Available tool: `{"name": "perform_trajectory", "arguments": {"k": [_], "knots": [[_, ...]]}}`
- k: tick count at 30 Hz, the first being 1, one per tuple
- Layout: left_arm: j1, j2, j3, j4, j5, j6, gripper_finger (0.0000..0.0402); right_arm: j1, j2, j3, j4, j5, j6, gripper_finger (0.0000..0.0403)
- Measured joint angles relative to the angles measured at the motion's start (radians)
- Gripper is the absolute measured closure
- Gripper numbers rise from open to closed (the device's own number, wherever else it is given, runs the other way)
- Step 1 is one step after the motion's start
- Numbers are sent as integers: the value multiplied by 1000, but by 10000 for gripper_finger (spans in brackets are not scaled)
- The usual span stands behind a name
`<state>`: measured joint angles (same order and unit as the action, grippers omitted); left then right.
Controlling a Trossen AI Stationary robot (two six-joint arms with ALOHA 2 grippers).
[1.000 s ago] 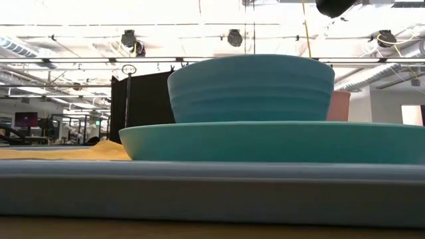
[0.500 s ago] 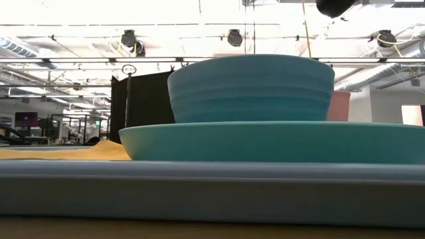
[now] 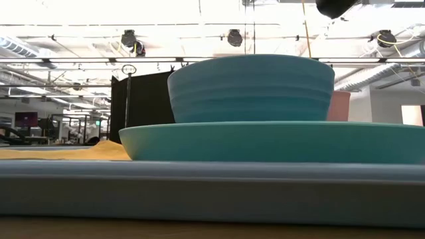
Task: Set up tray
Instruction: Put the orange fork on the top of the yellow table napkin
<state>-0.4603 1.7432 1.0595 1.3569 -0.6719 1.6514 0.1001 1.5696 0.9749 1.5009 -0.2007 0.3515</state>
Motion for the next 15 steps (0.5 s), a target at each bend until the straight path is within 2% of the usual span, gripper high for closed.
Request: {"name": "perform_trajectory", "arguments": {"k": [15], "knots": [[-1,0,0,7,-29,33,350,-1,0,0,-14,-2,3,403]]}}
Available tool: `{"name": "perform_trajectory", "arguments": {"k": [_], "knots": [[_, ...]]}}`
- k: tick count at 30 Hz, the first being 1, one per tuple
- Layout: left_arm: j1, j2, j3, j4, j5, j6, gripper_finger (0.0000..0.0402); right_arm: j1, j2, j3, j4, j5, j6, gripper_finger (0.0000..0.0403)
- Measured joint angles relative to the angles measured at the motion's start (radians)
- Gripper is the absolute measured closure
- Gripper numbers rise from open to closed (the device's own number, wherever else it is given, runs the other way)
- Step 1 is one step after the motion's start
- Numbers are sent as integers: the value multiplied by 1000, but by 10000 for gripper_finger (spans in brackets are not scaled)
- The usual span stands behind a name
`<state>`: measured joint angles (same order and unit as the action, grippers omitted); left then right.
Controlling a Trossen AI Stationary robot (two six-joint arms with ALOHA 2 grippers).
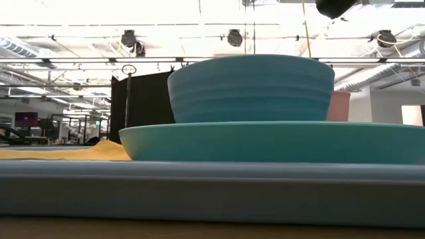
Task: Set up tray
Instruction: Put the orange fork on the top of the yellow table napkin
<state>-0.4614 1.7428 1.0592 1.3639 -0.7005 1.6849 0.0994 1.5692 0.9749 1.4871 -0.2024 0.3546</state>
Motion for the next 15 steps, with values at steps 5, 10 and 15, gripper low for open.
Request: {"name": "perform_trajectory", "arguments": {"k": [5,10,15], "knots": [[-14,0,-1,28,-40,-2,351,0,0,0,-11,0,0,403],[-26,0,-1,51,-81,8,351,0,0,0,-25,0,0,403],[-33,0,-1,60,-115,12,381,0,0,0,-41,-3,13,402]]}}
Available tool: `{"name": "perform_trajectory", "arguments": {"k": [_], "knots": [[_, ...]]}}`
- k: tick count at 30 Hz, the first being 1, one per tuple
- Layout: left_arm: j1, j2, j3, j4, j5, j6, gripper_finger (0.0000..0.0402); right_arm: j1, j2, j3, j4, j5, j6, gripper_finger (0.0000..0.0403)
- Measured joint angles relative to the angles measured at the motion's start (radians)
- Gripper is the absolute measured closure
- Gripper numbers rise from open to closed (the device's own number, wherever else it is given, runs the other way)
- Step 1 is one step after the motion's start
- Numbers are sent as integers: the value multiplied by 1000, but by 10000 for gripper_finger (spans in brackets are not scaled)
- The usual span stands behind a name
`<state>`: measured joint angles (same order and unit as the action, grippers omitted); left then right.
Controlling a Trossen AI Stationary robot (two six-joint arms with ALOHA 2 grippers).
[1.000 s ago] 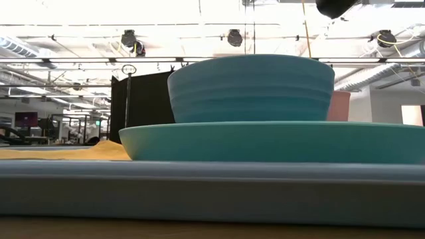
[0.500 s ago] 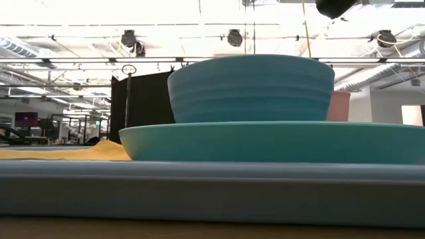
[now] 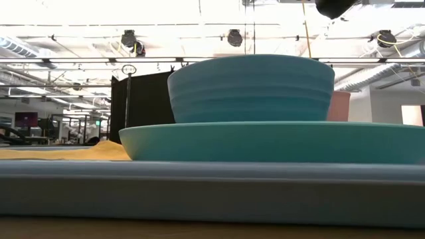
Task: Set up tray
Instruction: Put the orange fork on the top of the yellow table napkin
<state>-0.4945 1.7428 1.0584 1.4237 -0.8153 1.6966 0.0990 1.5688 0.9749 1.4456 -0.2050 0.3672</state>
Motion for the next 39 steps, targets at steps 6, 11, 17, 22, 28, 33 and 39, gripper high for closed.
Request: {"name": "perform_trajectory", "arguments": {"k": [6,11,17,22,28,33,39], "knots": [[-13,-1,0,28,-34,10,394,-1,-2,0,-40,1,16,402],[-35,-10,0,38,-83,18,399,-1,-3,1,-73,1,11,399],[-54,-18,0,45,-114,31,400,-1,-2,1,-97,1,14,397],[-76,-19,0,105,-137,74,401,-2,-2,1,-131,2,40,395],[-105,-22,0,144,-182,119,402,-17,-1,0,-161,-7,48,393],[-118,-22,0,144,-192,132,401,-21,0,0,-175,-9,47,385],[-125,-23,0,143,-207,153,401,-20,4,-2,-203,-16,36,367]]}}
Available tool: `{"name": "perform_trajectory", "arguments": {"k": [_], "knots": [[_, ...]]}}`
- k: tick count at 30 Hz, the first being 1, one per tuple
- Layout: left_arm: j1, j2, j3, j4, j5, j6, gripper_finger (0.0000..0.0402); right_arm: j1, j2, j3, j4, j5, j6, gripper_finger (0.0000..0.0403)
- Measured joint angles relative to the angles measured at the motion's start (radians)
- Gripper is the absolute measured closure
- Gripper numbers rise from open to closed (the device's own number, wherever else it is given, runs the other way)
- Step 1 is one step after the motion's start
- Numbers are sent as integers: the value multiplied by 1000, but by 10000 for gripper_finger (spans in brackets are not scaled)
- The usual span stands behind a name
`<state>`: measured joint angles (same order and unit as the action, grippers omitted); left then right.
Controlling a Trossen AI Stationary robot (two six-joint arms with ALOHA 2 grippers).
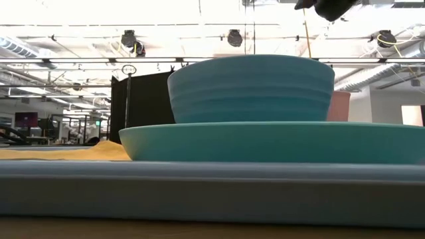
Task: Set up tray
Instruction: Put the orange fork on the top of the yellow table napkin
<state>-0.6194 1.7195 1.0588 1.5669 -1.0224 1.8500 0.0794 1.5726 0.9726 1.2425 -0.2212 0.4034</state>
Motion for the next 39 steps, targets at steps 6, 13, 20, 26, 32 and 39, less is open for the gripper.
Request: {"name": "perform_trajectory", "arguments": {"k": [6,13,20,26,32,39], "knots": [[2,0,2,-1,-23,0,401,1,3,-2,-54,0,-3,346],[6,0,2,-1,-50,-2,401,-7,1,-1,-117,8,5,325],[4,0,2,-2,-99,-3,401,-13,0,0,-126,11,4,321],[-5,0,2,-2,-119,1,401,-20,-2,1,-143,11,8,321],[8,-8,1,-2,-154,9,401,-20,-2,1,-207,13,23,319],[13,-8,-6,-3,-176,-9,401,-20,-3,2,-251,11,30,322]]}}
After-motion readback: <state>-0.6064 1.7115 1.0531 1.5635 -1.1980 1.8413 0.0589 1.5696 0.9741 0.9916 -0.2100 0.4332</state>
